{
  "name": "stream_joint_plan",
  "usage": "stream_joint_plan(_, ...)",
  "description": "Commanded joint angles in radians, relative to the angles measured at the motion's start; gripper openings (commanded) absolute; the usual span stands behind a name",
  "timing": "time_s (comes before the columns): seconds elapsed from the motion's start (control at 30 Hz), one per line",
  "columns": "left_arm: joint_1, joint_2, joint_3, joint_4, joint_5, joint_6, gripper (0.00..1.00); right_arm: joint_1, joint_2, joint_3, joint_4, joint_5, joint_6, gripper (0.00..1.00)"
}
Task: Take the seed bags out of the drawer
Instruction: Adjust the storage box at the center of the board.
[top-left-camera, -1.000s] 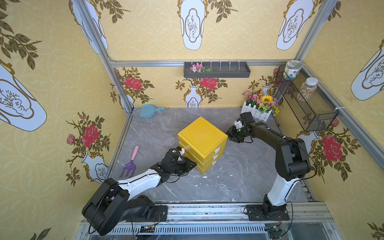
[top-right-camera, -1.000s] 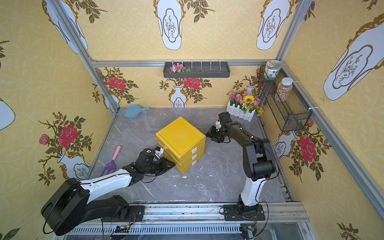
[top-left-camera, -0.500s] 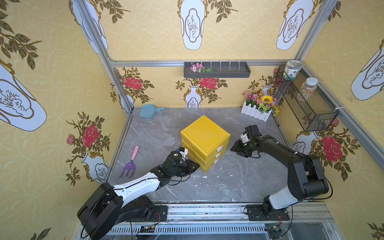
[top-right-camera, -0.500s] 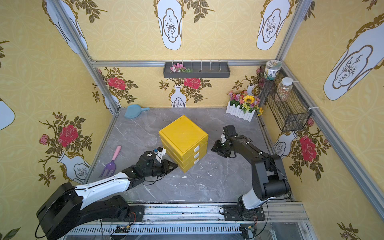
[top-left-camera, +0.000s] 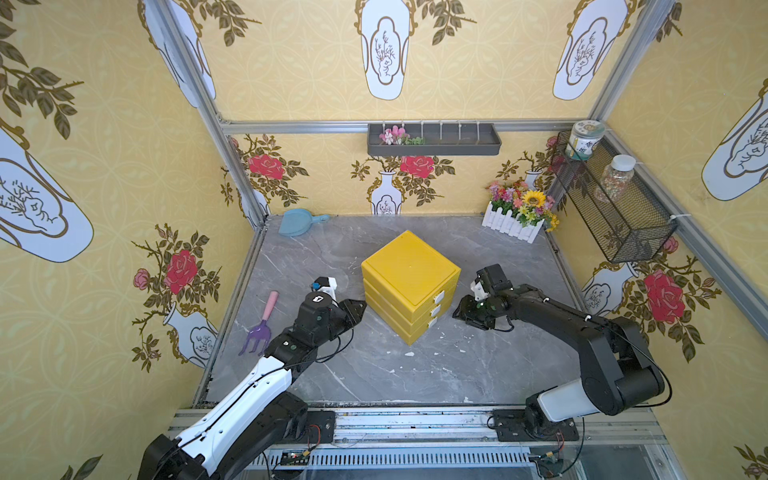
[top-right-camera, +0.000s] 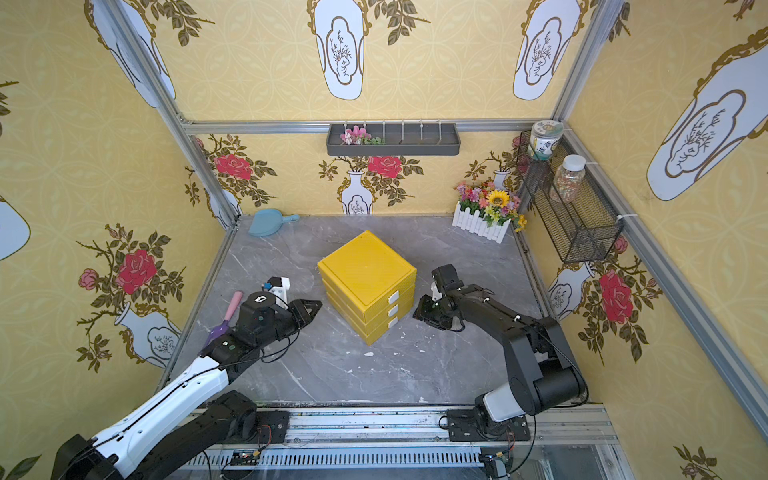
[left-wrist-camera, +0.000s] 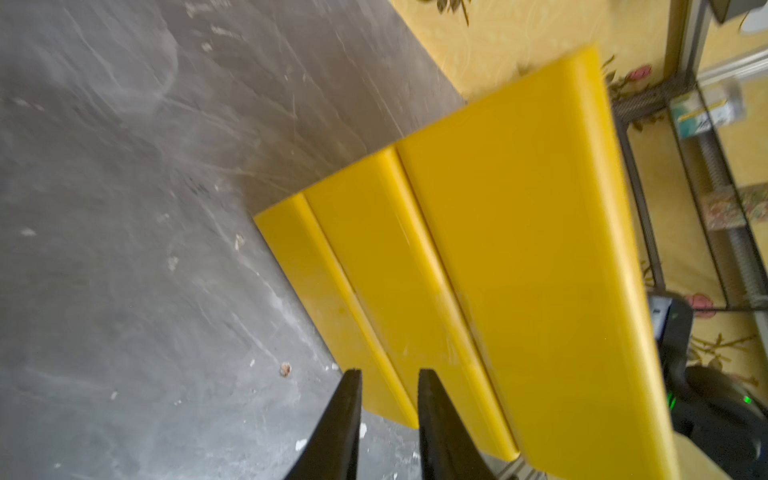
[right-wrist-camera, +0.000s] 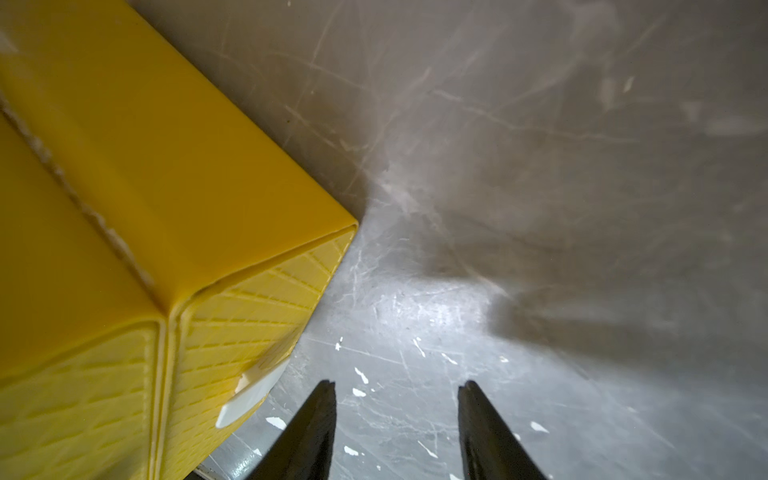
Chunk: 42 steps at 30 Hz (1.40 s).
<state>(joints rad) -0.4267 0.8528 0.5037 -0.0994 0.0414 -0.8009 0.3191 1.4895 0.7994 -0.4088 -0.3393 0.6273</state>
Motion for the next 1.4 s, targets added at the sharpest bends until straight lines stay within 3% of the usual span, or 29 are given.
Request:
stream_joint_plan(0.0, 0.113, 0.046, 0.023, -0.01, 0.03, 0.04, 0.29, 0.02, 0.012, 0.007, 0.039, 0.026, 0.032, 0.52)
stream_joint_plan(0.27, 0.354, 0.332, 0.164, 0.069, 0.199, 0.044, 0.29, 0.031, 0.059, 0.061, 0.038, 0.025, 0.032, 0.52)
stream_joint_plan(0.47, 0.426, 0.567, 0.305, 0.116, 0.338, 0.022, 0.28, 0.029, 0.098, 0.091, 0.057, 0.004, 0.039, 0.52)
stream_joint_plan(0.67, 0.428, 0.735, 0.412, 0.16, 0.459, -0.004, 0.26, 0.028, 0.141, 0.137, 0.05, -0.005, 0.028, 0.52)
stream_joint_plan(0.9, 0.421, 0.75, 0.438, 0.17, 0.469, 0.0, 0.27, 0.004, 0.202, 0.206, 0.033, -0.017, 0.008, 0.53)
stream_joint_plan(1.37, 0.32, 0.726, 0.409, 0.183, 0.434, -0.005, 0.26, -0.018, 0.388, 0.418, -0.036, -0.045, -0.06, 0.54)
